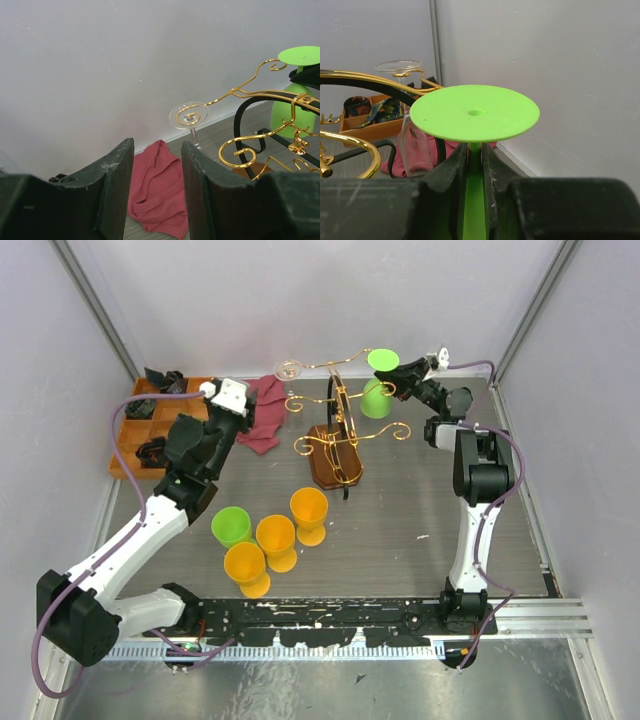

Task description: Place the wine glass upside down on the wine glass rack

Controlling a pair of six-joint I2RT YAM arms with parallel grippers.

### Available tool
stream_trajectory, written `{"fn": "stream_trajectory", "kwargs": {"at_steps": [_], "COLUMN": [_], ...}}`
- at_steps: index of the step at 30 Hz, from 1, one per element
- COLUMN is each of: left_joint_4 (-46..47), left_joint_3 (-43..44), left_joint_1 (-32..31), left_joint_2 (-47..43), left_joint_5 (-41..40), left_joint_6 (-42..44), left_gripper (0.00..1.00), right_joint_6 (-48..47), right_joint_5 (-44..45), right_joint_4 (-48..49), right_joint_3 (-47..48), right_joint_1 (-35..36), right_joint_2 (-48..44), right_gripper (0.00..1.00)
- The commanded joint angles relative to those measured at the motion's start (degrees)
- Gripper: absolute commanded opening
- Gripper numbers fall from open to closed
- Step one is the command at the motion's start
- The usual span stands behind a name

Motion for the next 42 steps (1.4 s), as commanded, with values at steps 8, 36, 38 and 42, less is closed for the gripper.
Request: {"fn": "stream_trajectory", "kwargs": {"at_steps": [8, 36, 38, 42], "left_joint_4": [2.5, 4.1, 4.2, 4.2], "left_joint_3": [0.4, 0.2, 0.2, 0.2], "left_joint_1": [0.5, 1.3, 1.4, 1.6], "left_joint_2": [0.9, 3.5, 3.6, 3.7], "left_joint_5": [-0.7, 0.1, 0.1, 0.1], "left_joint_6": [1.4, 1.1, 1.0, 1.0], "left_gripper": [0.49, 0.49, 0.5, 0.5], "right_joint_6": [-5.2, -15.4, -16.1, -16.6], "right_joint_5": [0.2, 11.6, 13.5, 15.8], "right_joint_4": [1.0, -15.1, -15.4, -13.8], "right_joint_3": [4.5, 10.8, 9.7, 7.1], "right_joint_1": [2.8, 5.3, 5.3, 5.0], "right_joint_2": [0.8, 3.3, 2.7, 1.8], "right_gripper": [0.01, 0.01, 0.01, 0.01]}}
